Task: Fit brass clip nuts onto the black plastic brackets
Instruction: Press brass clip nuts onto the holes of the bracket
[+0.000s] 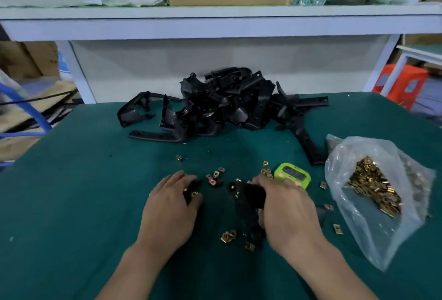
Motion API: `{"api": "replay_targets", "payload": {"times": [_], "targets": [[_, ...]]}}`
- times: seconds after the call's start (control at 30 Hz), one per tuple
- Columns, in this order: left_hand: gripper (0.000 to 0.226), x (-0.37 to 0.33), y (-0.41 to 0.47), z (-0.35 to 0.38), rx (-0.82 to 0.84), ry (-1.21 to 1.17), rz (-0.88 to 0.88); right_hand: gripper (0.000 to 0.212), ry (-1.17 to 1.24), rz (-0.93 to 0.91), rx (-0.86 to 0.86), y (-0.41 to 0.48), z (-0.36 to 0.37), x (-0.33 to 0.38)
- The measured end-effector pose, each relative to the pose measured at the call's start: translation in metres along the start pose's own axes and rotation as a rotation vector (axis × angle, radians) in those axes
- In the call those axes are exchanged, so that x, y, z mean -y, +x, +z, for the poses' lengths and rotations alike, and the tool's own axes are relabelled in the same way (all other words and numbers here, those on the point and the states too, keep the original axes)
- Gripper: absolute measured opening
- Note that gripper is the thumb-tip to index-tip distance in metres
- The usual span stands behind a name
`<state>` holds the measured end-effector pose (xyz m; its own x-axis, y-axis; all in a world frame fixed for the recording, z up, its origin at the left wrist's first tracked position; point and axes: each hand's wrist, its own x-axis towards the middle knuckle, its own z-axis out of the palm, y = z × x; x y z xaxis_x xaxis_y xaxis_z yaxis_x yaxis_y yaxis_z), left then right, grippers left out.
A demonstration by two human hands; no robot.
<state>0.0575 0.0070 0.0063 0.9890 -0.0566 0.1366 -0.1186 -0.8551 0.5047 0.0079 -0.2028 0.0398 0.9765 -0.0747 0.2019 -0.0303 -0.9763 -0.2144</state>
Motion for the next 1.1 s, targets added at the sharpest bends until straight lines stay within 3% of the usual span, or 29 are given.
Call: {"api": "replay_targets", "payload": {"times": [0.13, 0.4, 0.63, 0.97, 1.1], "targets": [[0.017, -0.001, 0.005, -0.001, -0.108, -0.102, 0.009, 0.068, 0.019, 0.044, -0.081, 0.005, 0.006, -0.005], [0.012, -0.004, 0.002, 0.006, -0.196, -0.020, 0.137, 0.084, 0.050, 0.094, -0.063, 0.008, 0.007, -0.016], [0.016, 0.000, 0.002, 0.006, -0.285, -0.192, 0.100, 0.062, 0.020, 0.144, -0.106, 0.007, 0.014, -0.020], [0.028, 0.007, 0.004, 0.004, -0.076, -0.124, 0.129, 0.031, 0.037, 0.126, -0.192, 0.005, 0.018, -0.021], [0.016, 0.007, 0.006, 0.004, -0.040, -0.102, 0.175, 0.024, 0.017, 0.147, -0.195, 0.005, 0.018, -0.018]]}}
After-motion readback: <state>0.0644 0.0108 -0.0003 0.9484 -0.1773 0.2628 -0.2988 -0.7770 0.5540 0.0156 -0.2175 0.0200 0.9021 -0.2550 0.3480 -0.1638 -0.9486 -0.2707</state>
